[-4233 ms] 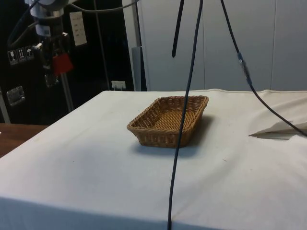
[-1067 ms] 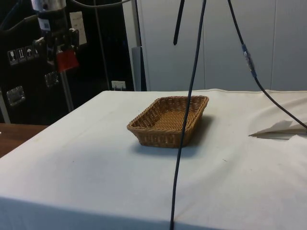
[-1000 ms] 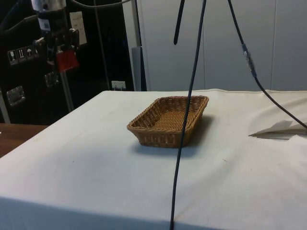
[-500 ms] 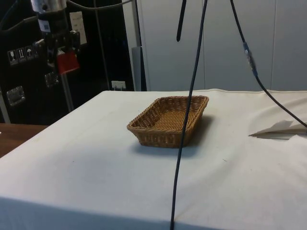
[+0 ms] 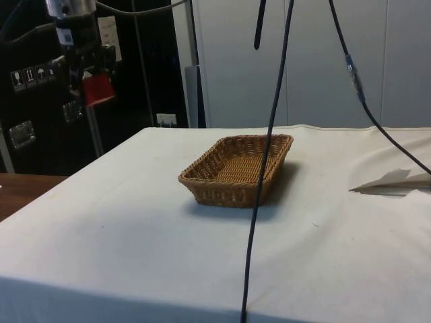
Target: Pick up the cube and place it into the basket.
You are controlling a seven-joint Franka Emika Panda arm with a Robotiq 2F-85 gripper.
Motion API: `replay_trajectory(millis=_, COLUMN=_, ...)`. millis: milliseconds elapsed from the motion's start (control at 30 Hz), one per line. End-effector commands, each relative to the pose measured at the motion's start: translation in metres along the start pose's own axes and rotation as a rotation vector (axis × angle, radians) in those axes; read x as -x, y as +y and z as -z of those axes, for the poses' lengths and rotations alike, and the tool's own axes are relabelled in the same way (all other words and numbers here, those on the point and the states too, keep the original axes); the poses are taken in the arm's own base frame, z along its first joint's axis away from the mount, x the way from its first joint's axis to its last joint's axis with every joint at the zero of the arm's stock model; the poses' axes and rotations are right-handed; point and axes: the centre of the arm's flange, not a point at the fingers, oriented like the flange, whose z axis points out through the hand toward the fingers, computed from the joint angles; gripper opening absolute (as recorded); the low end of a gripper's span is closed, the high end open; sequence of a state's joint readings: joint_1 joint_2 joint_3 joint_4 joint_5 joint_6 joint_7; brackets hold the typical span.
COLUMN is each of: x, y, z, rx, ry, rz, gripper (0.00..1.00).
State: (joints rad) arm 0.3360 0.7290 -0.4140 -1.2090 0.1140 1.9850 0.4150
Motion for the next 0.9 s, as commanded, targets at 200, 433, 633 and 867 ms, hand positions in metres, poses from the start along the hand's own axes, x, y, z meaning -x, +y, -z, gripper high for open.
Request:
replay_trajectory(millis=200, x=0.013, y=0.004, z=0.006, rx=-0.02, ry=-0.017, rz=-0.002, gripper=0.03)
replay_trajectory(millis=433, x=0.019, y=0.005, z=0.006, rx=-0.027, ry=-0.033, rz=-0.001, gripper=0.03)
replay_trajectory(millis=633, x=0.026, y=0.007, z=0.007, rx=-0.035, ry=-0.051, rz=-0.001, gripper=0.03)
replay_trajectory(millis=867, x=0.035, y=0.008, z=0.006, rx=-0.043, ry=-0.07, rz=0.002, gripper=0.03)
